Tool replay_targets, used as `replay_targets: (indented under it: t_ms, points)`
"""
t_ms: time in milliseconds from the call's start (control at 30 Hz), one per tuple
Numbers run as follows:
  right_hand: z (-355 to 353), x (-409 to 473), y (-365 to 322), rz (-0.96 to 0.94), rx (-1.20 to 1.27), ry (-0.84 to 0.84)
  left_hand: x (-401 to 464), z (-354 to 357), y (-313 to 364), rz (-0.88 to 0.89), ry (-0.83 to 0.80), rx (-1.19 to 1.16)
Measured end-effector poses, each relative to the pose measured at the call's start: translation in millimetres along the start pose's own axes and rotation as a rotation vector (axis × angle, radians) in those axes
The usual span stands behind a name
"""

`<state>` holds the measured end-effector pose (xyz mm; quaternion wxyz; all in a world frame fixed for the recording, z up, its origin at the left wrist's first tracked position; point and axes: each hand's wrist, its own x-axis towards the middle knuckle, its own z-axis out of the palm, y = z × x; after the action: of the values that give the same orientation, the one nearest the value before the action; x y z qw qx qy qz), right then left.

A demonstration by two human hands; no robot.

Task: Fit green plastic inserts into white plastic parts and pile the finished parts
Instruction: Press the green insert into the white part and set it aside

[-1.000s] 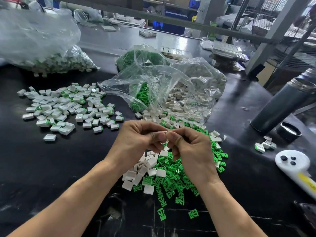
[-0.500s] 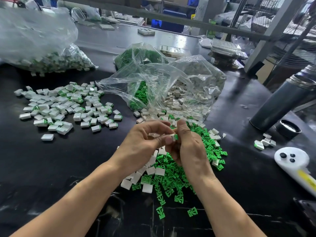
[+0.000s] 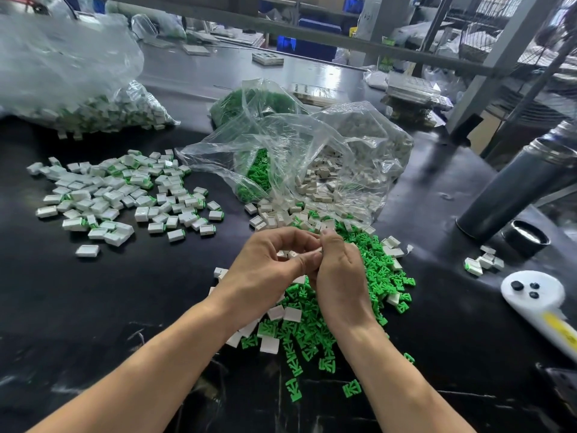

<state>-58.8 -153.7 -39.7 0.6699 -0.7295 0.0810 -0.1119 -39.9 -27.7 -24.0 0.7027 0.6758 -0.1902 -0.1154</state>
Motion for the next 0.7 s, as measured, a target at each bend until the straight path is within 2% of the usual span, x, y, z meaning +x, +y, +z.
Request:
replay_targets:
  t_ms: [700]
  points:
    - [5.7, -0.5, -1.5, -0.108, -0.064, 0.100, -1.3, -1.6, -4.6, 0.029, 0.034, 0.016]
